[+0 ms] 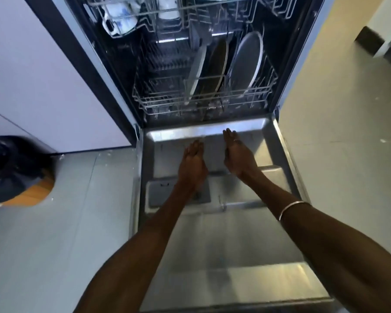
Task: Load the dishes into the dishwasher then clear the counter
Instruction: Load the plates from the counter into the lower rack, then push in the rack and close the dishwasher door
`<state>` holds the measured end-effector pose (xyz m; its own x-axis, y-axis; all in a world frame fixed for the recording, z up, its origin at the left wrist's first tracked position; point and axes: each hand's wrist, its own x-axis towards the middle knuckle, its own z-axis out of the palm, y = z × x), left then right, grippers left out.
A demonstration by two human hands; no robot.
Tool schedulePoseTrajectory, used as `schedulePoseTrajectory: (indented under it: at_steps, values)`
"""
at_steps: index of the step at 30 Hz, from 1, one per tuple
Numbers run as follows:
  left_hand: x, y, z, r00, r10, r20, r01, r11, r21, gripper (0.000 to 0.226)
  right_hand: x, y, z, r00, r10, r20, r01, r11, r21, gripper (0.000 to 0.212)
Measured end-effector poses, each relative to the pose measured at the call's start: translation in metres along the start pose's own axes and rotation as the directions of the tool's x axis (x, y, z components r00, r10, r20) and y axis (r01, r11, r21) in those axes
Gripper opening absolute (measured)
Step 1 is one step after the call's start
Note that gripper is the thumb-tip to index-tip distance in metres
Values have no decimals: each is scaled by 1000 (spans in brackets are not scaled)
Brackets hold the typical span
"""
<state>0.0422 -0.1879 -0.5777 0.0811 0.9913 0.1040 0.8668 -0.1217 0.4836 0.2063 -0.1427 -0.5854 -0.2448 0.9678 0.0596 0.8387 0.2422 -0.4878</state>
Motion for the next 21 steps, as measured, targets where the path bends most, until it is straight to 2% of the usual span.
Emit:
schedulePoseTrajectory:
  at_steps: [3, 7, 13, 21]
  values:
    - [-31, 13, -23, 998, -11, 56, 8, 998, 59, 55, -37, -24, -20, 998, 41, 58, -41, 999, 3, 69]
    - [-70, 37, -61, 997, 7, 75, -13, 997, 71, 52, -79, -56, -65, 991, 56, 118, -54, 998, -16, 71]
    - [-117, 100, -128, 991, -37, 129, 34, 999, 30, 53, -134, -101, -140, 986, 103, 129, -102, 995, -17, 53]
    - [-191, 173, -190, 976, -64, 209, 69, 997, -20, 47, -213, -148, -208, 959, 195, 203, -204, 979, 20, 50]
